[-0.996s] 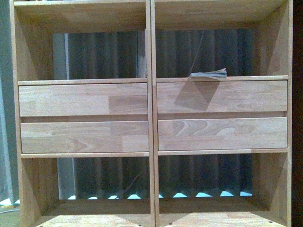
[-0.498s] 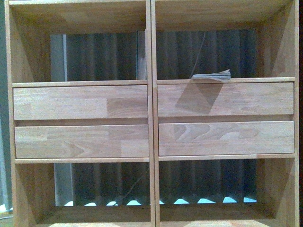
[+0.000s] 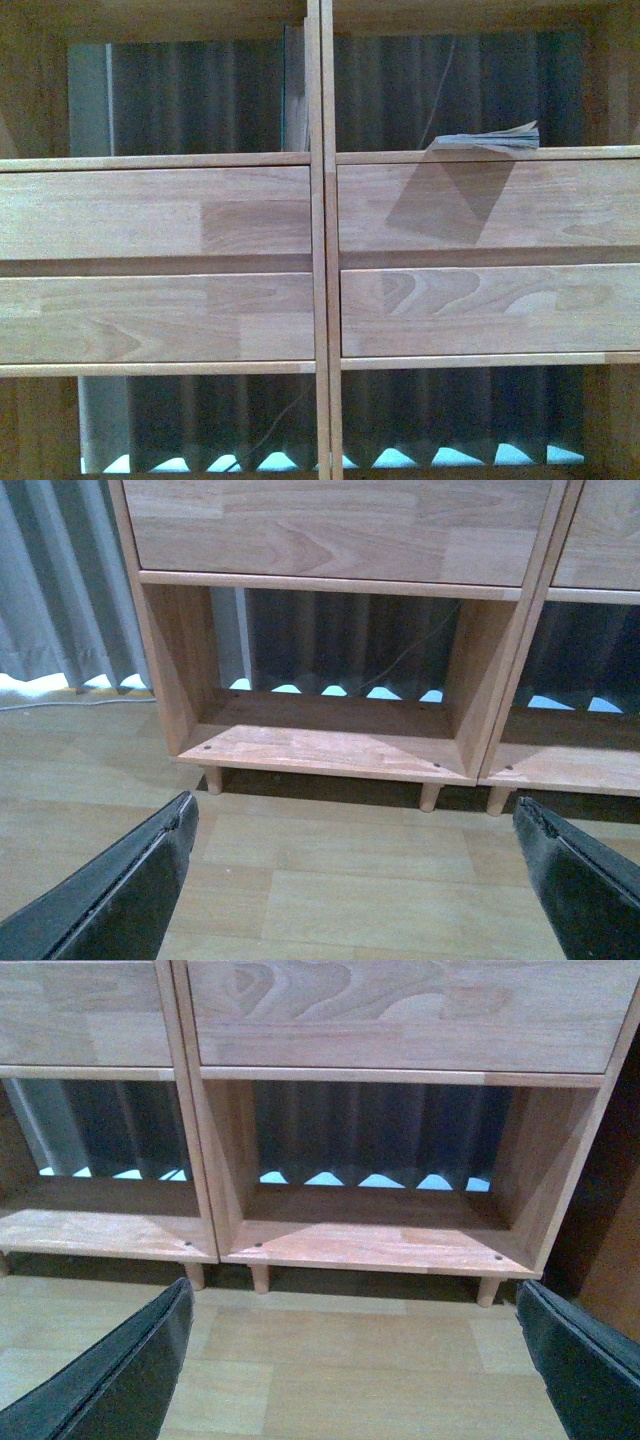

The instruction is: Organize books on shelf

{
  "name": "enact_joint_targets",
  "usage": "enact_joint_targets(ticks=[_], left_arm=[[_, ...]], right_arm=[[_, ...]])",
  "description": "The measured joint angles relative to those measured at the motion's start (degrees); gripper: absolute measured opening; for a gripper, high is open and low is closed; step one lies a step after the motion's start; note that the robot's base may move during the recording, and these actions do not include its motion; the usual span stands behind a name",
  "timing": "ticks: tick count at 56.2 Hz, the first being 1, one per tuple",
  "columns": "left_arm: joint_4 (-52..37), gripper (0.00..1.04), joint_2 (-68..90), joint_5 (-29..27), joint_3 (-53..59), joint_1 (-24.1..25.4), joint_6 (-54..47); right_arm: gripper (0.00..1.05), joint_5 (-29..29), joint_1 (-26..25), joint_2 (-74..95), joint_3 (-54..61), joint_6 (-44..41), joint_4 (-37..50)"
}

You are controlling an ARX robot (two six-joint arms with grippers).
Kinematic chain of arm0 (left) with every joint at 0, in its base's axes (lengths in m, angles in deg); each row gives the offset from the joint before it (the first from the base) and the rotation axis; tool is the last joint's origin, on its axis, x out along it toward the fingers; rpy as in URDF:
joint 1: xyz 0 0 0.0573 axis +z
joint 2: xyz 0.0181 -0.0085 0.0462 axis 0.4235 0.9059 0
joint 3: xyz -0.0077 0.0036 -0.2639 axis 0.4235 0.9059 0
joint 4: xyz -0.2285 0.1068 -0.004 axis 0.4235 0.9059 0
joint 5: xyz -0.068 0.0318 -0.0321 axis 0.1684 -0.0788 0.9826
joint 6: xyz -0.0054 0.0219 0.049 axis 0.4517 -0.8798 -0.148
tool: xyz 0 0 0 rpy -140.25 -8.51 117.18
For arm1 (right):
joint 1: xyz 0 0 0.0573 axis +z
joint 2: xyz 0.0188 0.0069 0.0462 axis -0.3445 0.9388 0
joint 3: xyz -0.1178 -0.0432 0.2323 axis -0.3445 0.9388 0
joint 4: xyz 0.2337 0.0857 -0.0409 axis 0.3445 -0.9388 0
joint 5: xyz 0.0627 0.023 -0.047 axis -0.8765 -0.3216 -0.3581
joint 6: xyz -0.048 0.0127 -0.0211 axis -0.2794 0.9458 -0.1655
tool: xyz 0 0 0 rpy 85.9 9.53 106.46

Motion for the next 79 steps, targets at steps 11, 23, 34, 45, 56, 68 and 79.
enact_joint_targets(ticks=[11,23,34,45,56,68,79], left_arm=[[0.00,0.97,0.00,0.04,0.00,0.00,0.00],[0.00,0.97,0.00,0.02,0.00,0.00,0.00],[0.00,0.97,0.00,0.00,0.00,0.00,0.00],[0.00,0.97,0.02,-0.02,0.00,0.00,0.00],[0.00,0.97,0.02,0.09,0.00,0.00,0.00],[0.00,0.97,0.00,0.02,0.00,0.00,0.00],[0.00,0.97,0.00,0.02,0.00,0.00,-0.02]], right_arm=[[0.98,0.00,0.00,0.00,0.00,0.00,0.00],[0.98,0.02,0.00,0.00,0.00,0.00,0.00],[0.98,0.02,0.00,0.00,0.00,0.00,0.00],[0.98,0.11,0.00,0.00,0.00,0.00,0.00],[0.98,0.02,0.00,0.00,0.00,0.02,-0.02],[0.98,0.02,0.00,0.00,0.00,-0.02,-0.02],[0.98,0.02,0.00,0.00,0.00,0.00,0.00]])
